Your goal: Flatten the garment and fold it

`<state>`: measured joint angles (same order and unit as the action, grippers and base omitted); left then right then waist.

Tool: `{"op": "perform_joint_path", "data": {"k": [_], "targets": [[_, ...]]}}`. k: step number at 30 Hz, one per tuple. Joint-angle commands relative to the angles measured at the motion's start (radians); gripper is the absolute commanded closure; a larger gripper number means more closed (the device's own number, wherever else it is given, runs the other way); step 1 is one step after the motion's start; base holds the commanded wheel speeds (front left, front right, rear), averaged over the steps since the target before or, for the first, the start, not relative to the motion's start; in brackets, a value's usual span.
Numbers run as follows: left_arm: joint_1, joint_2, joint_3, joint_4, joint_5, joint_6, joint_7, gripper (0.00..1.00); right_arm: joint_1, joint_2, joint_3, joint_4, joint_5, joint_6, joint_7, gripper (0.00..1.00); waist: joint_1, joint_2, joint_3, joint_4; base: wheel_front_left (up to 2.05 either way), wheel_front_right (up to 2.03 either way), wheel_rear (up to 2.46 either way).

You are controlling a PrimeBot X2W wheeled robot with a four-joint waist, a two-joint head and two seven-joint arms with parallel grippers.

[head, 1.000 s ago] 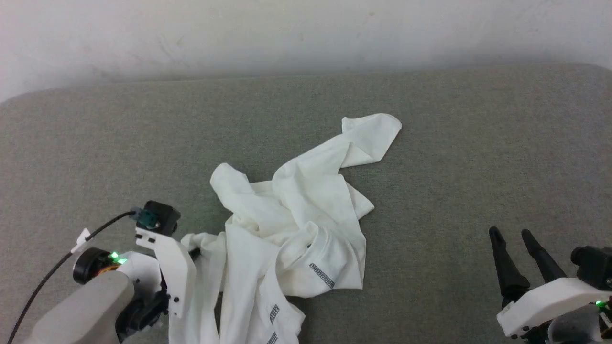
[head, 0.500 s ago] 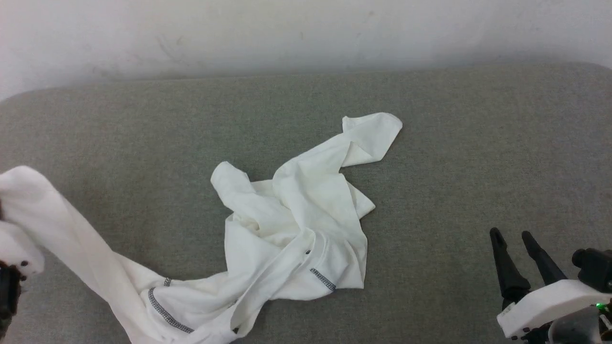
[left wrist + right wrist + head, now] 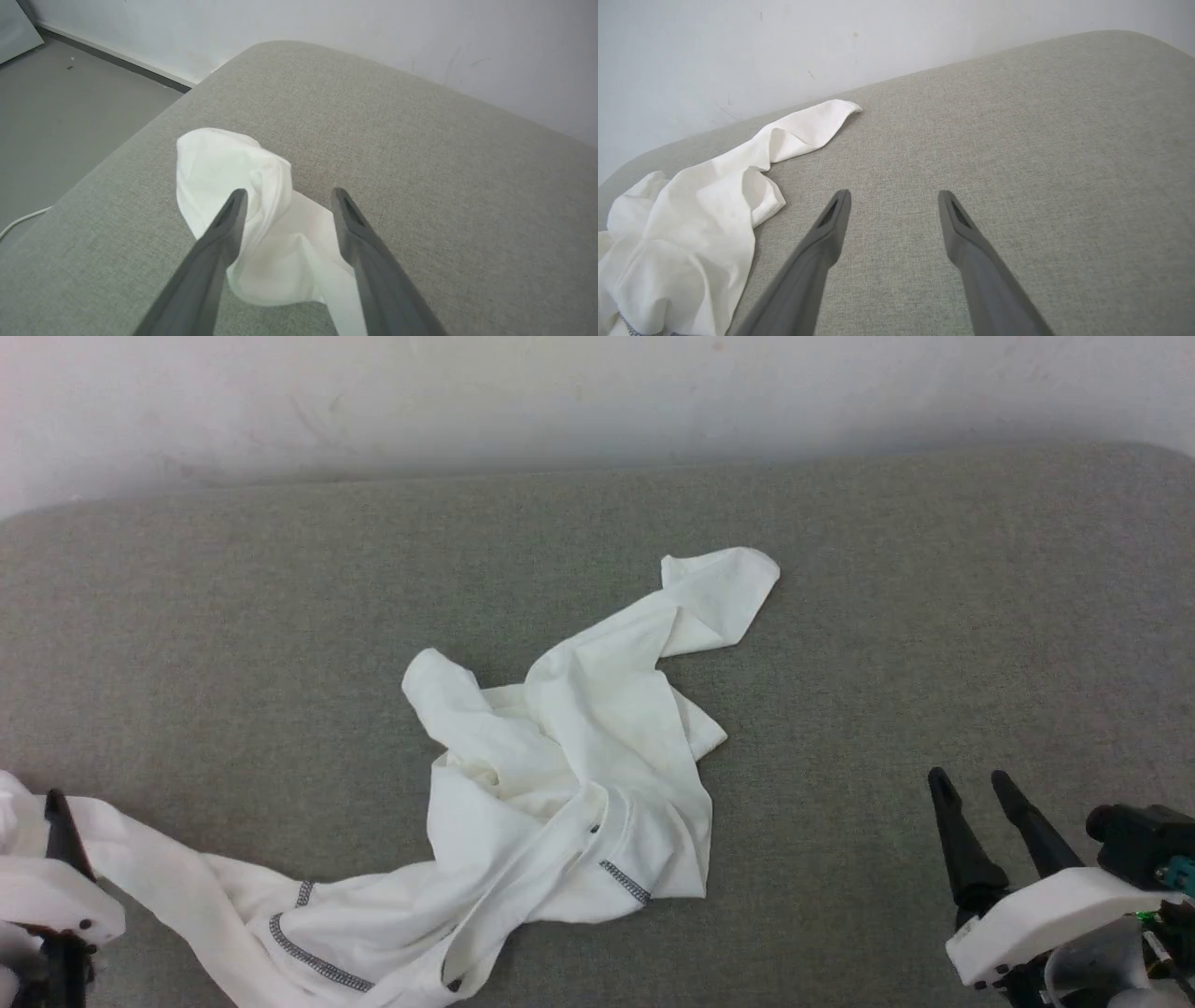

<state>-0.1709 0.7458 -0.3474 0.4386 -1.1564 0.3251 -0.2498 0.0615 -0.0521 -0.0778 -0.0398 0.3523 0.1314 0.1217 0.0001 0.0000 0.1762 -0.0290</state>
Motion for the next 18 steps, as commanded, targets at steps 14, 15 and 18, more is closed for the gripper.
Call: {"op": "perform_joint_path", "data": {"k": [14, 15, 18], "targets": [[0.159, -0.242, 0.089, -0.449, 0.518, -0.012, -0.012, 0.00, -0.019, 0.002, 0.106, 0.035, -0.016, -0.001, 0.081, 0.00, -0.0001, 0.0000, -0.108, 0.050, 0.00, 0.00, 0.00], [0.172, -0.257, 0.084, -0.468, 0.535, -0.015, -0.012, 0.00, -0.029, 0.002, 0.121, 0.049, -0.012, -0.001, 0.095, 0.00, -0.0001, 0.0000, -0.109, 0.053, 0.00, 0.00, 0.00], [0.203, -0.287, 0.069, -0.502, 0.576, -0.024, -0.012, 0.00, -0.075, -0.015, 0.178, 0.110, -0.009, -0.001, 0.145, 0.00, -0.0001, 0.0000, -0.111, 0.065, 0.00, 0.00, 0.00]]}}
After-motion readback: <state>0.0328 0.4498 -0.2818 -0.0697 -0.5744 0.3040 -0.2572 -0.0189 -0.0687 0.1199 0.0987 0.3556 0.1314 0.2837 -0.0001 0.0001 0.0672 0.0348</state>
